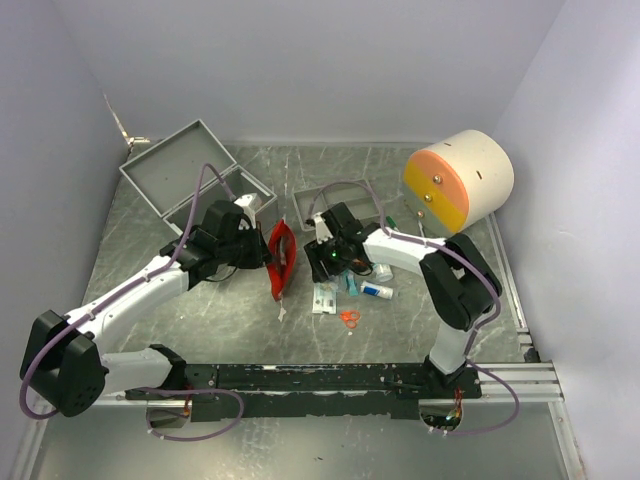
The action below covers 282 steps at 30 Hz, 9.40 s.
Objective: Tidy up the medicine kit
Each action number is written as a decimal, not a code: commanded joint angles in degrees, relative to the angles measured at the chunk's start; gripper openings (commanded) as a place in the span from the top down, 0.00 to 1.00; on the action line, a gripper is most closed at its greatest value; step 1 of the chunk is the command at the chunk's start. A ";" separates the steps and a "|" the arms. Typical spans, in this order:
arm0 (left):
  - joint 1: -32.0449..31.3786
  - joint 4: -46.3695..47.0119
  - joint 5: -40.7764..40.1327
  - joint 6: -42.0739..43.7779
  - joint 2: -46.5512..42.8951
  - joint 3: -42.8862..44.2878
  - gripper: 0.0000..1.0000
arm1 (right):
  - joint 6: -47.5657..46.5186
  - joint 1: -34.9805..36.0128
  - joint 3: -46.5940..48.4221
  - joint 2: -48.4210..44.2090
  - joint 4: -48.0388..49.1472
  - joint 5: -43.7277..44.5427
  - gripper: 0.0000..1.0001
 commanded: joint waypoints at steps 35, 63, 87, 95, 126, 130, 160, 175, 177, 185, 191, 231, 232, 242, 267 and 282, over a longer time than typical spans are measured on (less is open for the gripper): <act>1.93 -5.26 3.71 -2.39 -7.12 -2.24 0.93 | 3.39 19.04 -8.80 -10.97 -3.98 23.43 0.55; 7.59 -3.72 10.95 -1.22 -4.95 -3.62 0.93 | -6.45 18.83 -7.96 -9.58 1.12 25.46 0.46; 7.77 0.04 12.86 -2.18 -4.91 -4.17 0.93 | 3.60 14.39 -9.99 -16.65 7.45 25.05 0.94; 7.76 3.69 13.62 -4.18 -4.78 -4.31 0.93 | 15.88 14.41 -9.28 -27.36 10.43 29.34 0.94; 7.77 13.22 18.51 -10.49 -4.88 -7.80 0.93 | 49.82 14.45 -18.59 -26.18 42.14 22.75 0.96; 7.72 14.91 19.60 -10.98 -4.78 -8.05 0.93 | 51.88 14.47 -20.08 -25.31 43.28 23.14 0.96; 7.77 21.64 21.49 -13.18 -4.03 -7.27 0.93 | 68.27 19.89 -26.97 -28.47 39.54 30.41 0.95; 7.77 19.20 23.08 -9.88 -3.06 -6.62 0.93 | 60.38 19.88 -19.94 -33.08 26.14 34.11 0.60; 7.81 18.79 23.11 -9.40 -2.79 -6.30 0.93 | 60.61 19.89 -18.57 -32.67 22.60 33.84 0.64; 7.77 17.14 22.70 -7.79 -1.93 -5.69 0.93 | 59.97 19.90 -13.20 -28.24 12.49 32.55 0.79; 7.77 16.99 22.80 -7.36 -1.59 -5.78 0.93 | 58.30 19.87 -8.91 -23.84 6.82 32.11 0.81; 7.74 11.24 21.33 -6.14 0.09 -3.98 0.93 | 38.18 15.22 -0.23 -20.60 0.20 38.39 0.46; 7.79 11.33 21.52 -6.16 0.14 -4.01 0.93 | 37.75 14.85 -0.20 -19.82 0.85 38.57 0.47; 7.76 11.60 23.44 -6.25 0.54 -3.81 0.93 | 34.54 12.93 -0.36 -12.93 11.42 40.73 0.53; 7.77 14.03 27.69 -3.33 -1.23 -4.83 0.93 | 31.42 10.58 -0.75 -5.89 18.39 28.28 0.76; 7.77 10.39 19.35 -2.84 0.95 -4.72 0.93 | 36.80 10.56 -5.91 -25.20 8.13 24.71 0.46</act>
